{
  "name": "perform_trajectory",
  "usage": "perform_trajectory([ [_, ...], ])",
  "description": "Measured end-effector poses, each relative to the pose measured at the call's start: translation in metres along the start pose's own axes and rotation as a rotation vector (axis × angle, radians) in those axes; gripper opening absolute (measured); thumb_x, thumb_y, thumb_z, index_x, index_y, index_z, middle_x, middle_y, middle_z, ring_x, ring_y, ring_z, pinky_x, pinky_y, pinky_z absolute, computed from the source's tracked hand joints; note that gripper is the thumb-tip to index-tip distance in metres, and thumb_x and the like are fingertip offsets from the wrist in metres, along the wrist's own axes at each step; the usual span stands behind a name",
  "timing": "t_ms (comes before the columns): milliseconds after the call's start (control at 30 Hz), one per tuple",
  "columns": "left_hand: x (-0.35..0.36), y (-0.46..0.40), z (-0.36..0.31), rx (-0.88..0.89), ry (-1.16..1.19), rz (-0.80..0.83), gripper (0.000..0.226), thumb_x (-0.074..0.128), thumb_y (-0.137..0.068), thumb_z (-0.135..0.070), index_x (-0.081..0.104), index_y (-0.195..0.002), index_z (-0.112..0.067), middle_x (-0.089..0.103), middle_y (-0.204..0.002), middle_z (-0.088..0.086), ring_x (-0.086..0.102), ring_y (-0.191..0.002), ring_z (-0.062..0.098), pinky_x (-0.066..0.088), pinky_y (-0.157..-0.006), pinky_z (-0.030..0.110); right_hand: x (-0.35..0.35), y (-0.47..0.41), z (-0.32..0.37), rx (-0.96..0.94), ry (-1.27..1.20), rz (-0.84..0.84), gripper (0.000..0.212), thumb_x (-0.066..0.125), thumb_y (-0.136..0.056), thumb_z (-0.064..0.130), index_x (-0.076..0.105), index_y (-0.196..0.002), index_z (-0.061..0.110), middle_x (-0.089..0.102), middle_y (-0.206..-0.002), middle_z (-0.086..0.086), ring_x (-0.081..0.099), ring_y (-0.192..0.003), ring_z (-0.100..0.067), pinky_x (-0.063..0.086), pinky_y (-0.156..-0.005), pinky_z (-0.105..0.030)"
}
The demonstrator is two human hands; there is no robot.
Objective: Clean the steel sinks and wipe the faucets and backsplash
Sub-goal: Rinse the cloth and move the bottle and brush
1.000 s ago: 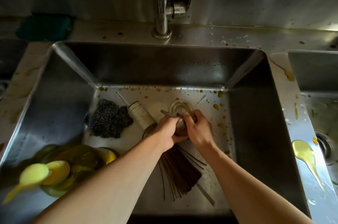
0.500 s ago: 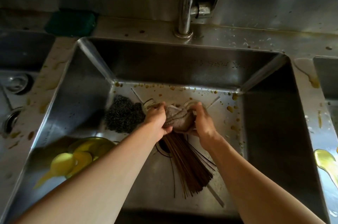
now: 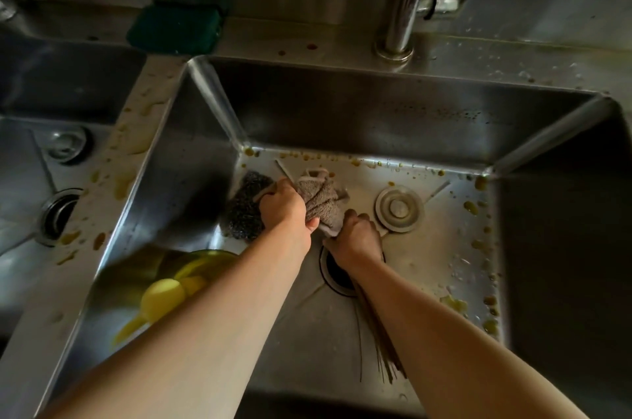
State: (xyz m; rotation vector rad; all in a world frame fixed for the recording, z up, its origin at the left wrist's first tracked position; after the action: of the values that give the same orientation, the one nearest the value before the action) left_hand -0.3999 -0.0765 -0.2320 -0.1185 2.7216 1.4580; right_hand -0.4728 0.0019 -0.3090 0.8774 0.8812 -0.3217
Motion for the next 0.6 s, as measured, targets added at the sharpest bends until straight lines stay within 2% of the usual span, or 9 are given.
perform_trajectory([
  [67,0.001,0.001,0.003,-0.013,0.027,0.006,0.032,0.039,-0.100,-0.036,0.049,-0.117,-0.010,0.051,-0.128,0.013,0.050,-0.094,0.030,0.042,-0.053,0.030,-0.004,0.006,-0.007,0.010,-0.027,-0.028,0.046,0.062,-0.087,0.032,0.047,-0.124,0.007,0.054,-0.124,-0.016,0.053,-0.112,-0.032,0.044,-0.089,-0.034],
  [167,0.004,0.008,0.003,-0.024,0.042,0.032,0.035,0.040,-0.099,-0.033,0.050,-0.123,-0.009,0.052,-0.128,0.014,0.050,-0.089,0.029,0.040,-0.050,0.029,-0.020,0.019,-0.027,0.056,-0.120,-0.109,0.047,0.063,-0.086,0.032,0.046,-0.122,0.007,0.058,-0.116,-0.015,0.058,-0.103,-0.032,0.046,-0.078,-0.033],
  [267,0.008,0.016,0.005,-0.046,0.047,0.055,0.033,0.039,-0.099,-0.028,0.050,-0.124,-0.010,0.051,-0.129,0.014,0.049,-0.089,0.028,0.040,-0.051,0.030,-0.043,0.026,-0.055,0.161,-0.165,-0.209,0.052,0.063,-0.087,0.033,0.042,-0.126,0.006,0.056,-0.116,-0.016,0.056,-0.103,-0.034,0.049,-0.083,-0.038],
  [333,0.011,0.019,0.011,-0.063,0.032,0.068,0.034,0.039,-0.098,-0.028,0.051,-0.125,-0.010,0.051,-0.129,0.014,0.049,-0.089,0.028,0.040,-0.051,0.029,-0.057,0.024,-0.080,0.277,-0.174,-0.254,0.046,0.062,-0.088,0.033,0.045,-0.121,0.006,0.054,-0.115,-0.016,0.055,-0.102,-0.032,0.049,-0.084,-0.038],
  [433,0.012,0.019,0.019,-0.084,0.012,0.087,0.036,0.038,-0.098,-0.027,0.052,-0.126,-0.010,0.051,-0.131,0.014,0.050,-0.095,0.029,0.039,-0.048,0.027,-0.067,0.016,-0.114,0.430,-0.146,-0.246,0.045,0.062,-0.088,0.036,0.046,-0.119,0.007,0.053,-0.117,-0.015,0.055,-0.104,-0.032,0.047,-0.082,-0.036],
  [533,0.013,0.017,0.024,-0.090,0.002,0.086,0.036,0.037,-0.099,-0.027,0.051,-0.127,-0.009,0.051,-0.130,0.015,0.050,-0.095,0.030,0.038,-0.049,0.029,-0.062,0.010,-0.133,0.470,-0.091,-0.243,0.051,0.064,-0.087,0.038,0.047,-0.122,0.005,0.054,-0.122,-0.018,0.054,-0.109,-0.034,0.047,-0.091,-0.040],
  [600,0.014,0.017,0.027,-0.100,-0.003,0.086,0.036,0.038,-0.099,-0.028,0.051,-0.126,-0.009,0.052,-0.129,0.014,0.050,-0.095,0.030,0.039,-0.050,0.030,-0.058,0.008,-0.138,0.468,-0.059,-0.252,0.051,0.065,-0.087,0.037,0.047,-0.121,0.004,0.054,-0.121,-0.019,0.055,-0.109,-0.034,0.047,-0.091,-0.040],
])
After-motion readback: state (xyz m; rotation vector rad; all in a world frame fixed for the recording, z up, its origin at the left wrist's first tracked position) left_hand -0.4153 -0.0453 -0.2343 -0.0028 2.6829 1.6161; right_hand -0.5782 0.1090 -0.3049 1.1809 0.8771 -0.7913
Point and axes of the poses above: each hand's wrist, its own y-axis away from the middle knuckle, its own x-axis out of the palm, z = x × y, the point moved 3 cm from there along -y, towards the middle knuckle
